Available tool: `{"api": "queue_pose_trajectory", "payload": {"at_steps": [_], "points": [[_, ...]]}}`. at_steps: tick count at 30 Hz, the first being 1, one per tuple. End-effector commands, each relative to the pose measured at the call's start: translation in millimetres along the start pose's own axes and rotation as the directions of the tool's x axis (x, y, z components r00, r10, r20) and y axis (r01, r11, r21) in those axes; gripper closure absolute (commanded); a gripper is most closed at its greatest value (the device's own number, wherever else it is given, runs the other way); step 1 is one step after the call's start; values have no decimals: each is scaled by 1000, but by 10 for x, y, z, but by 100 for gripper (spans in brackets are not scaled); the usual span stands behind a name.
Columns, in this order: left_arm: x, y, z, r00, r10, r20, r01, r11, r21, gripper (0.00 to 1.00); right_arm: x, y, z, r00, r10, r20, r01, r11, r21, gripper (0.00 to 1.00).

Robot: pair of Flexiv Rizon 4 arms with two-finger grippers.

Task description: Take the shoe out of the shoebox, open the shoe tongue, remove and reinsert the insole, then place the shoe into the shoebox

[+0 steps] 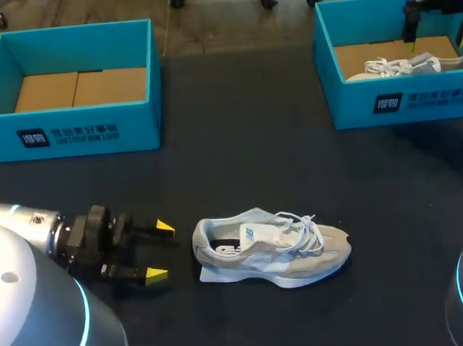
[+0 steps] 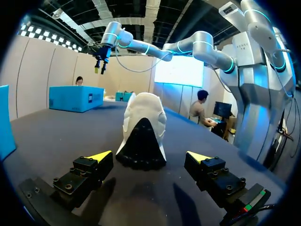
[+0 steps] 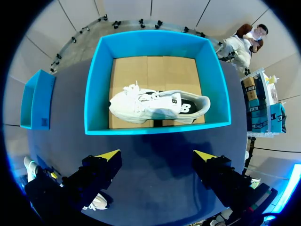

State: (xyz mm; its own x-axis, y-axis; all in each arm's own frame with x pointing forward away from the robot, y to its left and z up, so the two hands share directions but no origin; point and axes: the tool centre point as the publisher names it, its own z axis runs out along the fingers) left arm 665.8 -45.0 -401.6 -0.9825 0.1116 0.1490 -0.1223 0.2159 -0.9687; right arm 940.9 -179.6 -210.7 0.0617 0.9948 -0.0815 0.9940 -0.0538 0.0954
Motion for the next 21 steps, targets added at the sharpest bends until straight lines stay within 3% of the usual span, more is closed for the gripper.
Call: {"api": "queue_pose_trajectory", "payload": {"at_steps": [1, 21], "points": [[22, 19, 101, 999, 6, 35, -6, 1000, -2, 0, 0, -3, 0, 1000, 0, 0, 0, 1000, -1, 0], [-92, -11, 462, 996, 30, 87, -31, 1000, 3, 0, 0, -3, 0, 1000, 0, 0, 0, 1000, -1, 0]]}}
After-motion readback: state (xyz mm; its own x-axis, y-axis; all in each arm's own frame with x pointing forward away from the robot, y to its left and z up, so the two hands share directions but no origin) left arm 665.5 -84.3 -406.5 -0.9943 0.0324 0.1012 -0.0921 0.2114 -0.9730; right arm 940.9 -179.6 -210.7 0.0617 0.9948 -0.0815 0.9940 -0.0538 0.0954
